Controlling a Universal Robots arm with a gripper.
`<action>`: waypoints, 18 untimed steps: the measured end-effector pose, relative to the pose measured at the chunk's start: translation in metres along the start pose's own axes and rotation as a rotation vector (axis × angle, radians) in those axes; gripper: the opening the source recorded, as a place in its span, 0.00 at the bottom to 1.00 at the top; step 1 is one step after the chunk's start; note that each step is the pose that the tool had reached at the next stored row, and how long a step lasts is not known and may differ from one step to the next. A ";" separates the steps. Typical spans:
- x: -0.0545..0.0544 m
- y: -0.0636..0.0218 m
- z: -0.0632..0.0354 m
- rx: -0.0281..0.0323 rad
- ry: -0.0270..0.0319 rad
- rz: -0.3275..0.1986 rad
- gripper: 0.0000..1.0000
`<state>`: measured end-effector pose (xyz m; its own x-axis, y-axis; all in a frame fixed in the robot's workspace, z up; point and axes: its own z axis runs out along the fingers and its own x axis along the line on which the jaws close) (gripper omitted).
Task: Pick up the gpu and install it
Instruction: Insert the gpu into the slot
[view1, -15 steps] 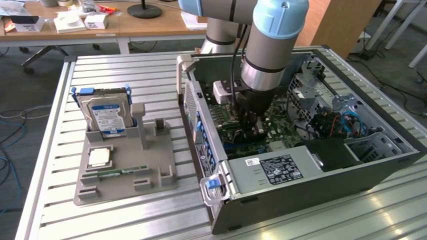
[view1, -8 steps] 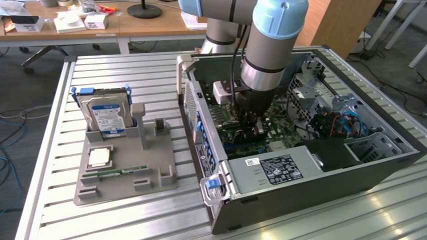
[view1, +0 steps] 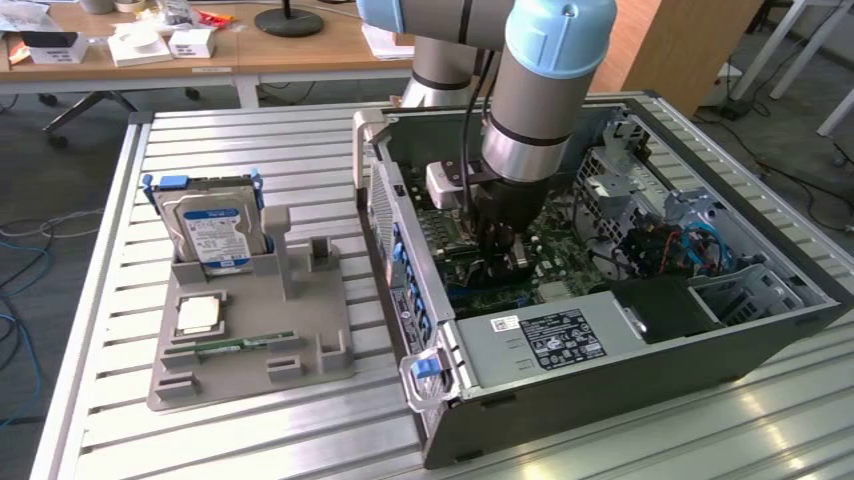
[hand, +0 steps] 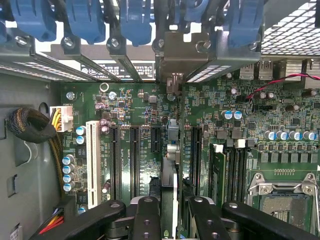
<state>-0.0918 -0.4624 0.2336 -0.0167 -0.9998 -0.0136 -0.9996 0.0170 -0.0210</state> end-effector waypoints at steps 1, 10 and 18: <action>0.000 0.0000 0.0000 0.0000 0.0000 0.000 0.26; -0.001 0.0000 0.0000 0.0000 0.0001 0.000 0.26; -0.001 0.0008 0.0017 -0.0001 0.0002 0.000 0.26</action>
<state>-0.0925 -0.4611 0.2319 -0.0166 -0.9998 -0.0134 -0.9996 0.0169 -0.0208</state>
